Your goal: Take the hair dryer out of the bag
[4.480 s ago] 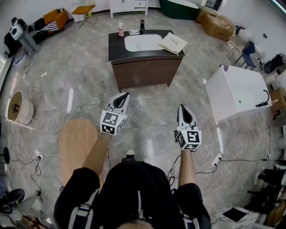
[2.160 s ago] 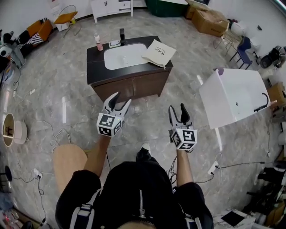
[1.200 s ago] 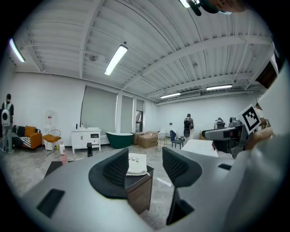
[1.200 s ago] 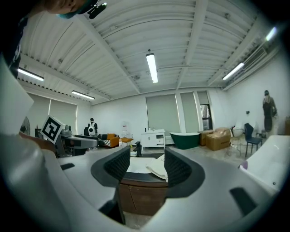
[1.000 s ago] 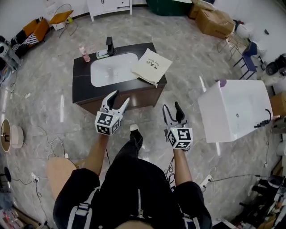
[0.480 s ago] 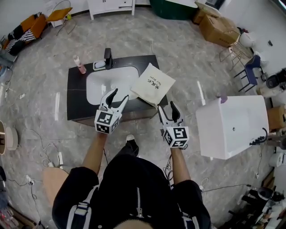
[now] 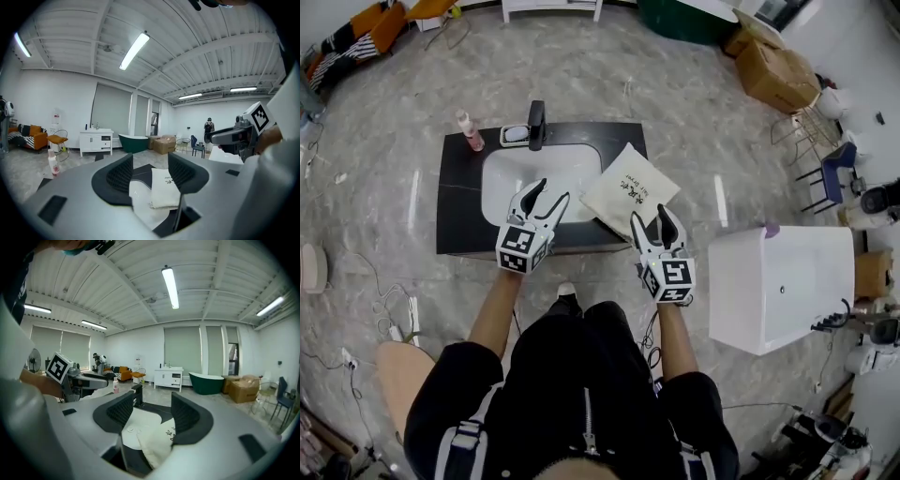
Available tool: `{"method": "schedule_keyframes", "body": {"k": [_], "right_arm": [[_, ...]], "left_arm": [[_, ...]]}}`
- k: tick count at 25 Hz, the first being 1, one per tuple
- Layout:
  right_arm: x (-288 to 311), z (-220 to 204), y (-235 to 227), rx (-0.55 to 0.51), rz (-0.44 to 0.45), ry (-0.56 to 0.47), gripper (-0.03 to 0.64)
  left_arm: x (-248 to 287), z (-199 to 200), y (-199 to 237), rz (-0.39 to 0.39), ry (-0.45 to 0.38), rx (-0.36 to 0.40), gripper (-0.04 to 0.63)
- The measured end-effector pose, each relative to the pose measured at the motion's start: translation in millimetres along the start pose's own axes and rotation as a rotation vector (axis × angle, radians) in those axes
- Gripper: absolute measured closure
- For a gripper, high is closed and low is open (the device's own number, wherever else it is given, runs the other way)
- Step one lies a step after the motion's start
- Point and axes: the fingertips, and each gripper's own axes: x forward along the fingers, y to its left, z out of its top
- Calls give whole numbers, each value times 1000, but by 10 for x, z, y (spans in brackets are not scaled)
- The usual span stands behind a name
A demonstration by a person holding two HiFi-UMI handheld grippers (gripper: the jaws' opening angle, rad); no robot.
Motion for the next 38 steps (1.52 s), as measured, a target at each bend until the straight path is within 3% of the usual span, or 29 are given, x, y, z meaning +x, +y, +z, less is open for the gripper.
{"method": "schedule_keyframes", "body": {"k": [10,21,32,38], "right_arm": [[313,55,-56,-39,47,-4,367],[631,-159,-93,-58,126,44,367],[956,-714,-94,-64,199,161,367],[1061,-1147,8,-125,240,258,365]], "left_arm": [[-62,-86,202,48,21,0,356],[25,-160,259,106,38,-5,356],[15,-351,374,180,84,-40,356],[-87,-518,443,224,118,-64,356]]}}
